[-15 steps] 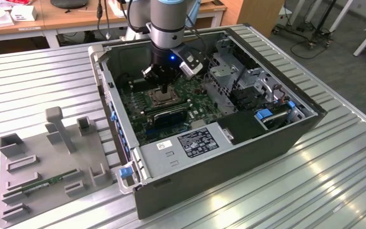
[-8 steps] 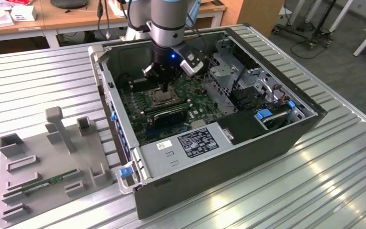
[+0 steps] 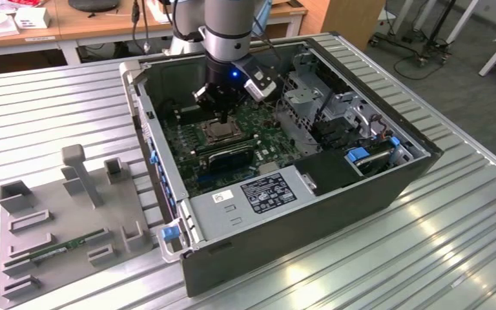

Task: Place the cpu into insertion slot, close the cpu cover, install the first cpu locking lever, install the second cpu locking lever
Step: 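Install the second cpu locking lever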

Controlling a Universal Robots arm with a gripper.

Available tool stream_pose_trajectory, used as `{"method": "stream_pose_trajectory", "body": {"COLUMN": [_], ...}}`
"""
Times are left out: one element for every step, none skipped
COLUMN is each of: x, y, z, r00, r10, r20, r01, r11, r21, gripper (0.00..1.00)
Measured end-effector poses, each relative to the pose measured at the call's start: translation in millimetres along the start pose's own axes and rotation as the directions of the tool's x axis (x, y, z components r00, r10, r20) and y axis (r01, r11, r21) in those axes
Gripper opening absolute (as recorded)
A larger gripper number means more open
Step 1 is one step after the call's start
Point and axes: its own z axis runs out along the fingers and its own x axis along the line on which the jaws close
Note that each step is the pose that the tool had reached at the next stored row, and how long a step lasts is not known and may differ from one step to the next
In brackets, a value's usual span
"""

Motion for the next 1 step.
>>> {"method": "stream_pose_trajectory", "body": {"x": [0.0], "y": [0.0], "z": [0.0], "r00": [1.0], "r10": [0.0], "r20": [0.0], "r01": [0.0], "r11": [1.0], "r21": [0.0], "gripper": [0.11]}}
